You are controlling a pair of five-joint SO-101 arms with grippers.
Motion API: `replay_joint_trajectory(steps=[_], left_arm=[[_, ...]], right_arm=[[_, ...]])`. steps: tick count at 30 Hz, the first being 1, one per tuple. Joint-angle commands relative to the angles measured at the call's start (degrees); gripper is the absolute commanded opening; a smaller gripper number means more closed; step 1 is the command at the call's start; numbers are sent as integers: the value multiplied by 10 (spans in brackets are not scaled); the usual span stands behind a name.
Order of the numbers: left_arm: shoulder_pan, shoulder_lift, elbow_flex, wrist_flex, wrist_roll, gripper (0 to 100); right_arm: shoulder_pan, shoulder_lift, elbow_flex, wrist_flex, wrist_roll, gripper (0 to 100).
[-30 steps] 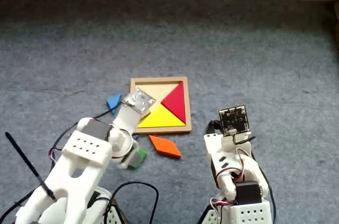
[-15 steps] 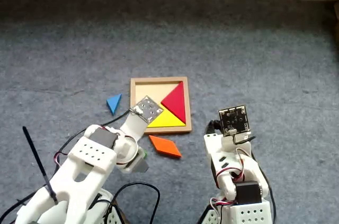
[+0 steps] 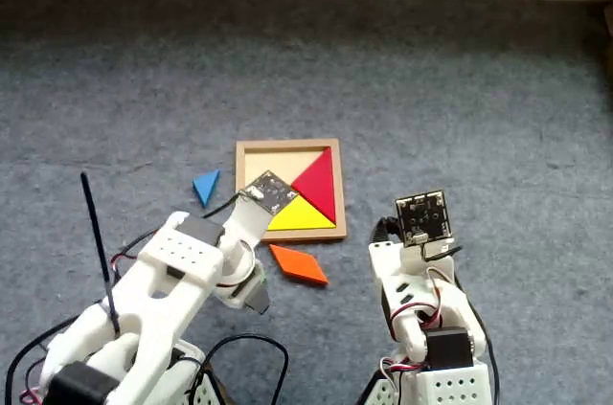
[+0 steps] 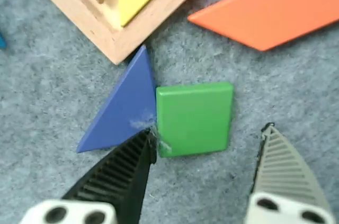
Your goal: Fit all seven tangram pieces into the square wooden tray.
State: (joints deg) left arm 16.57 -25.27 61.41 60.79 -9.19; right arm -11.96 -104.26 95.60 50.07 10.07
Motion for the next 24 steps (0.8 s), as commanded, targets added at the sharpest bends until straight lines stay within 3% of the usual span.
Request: replay_joint_trajectory(steps=[1,10,19,24], left_arm=[[5,66,-58,-3,6,274],[9,75,-65,-4,6,98],[10,73,-63,-3,6,88],[11,6,-43,-3,4,88]], right_arm=[[-10,-7,5,-15,1,34],[-10,-7,5,-15,2,34],[-10,-7,5,-15,2,34],[-10,-7,5,-15,2,34]])
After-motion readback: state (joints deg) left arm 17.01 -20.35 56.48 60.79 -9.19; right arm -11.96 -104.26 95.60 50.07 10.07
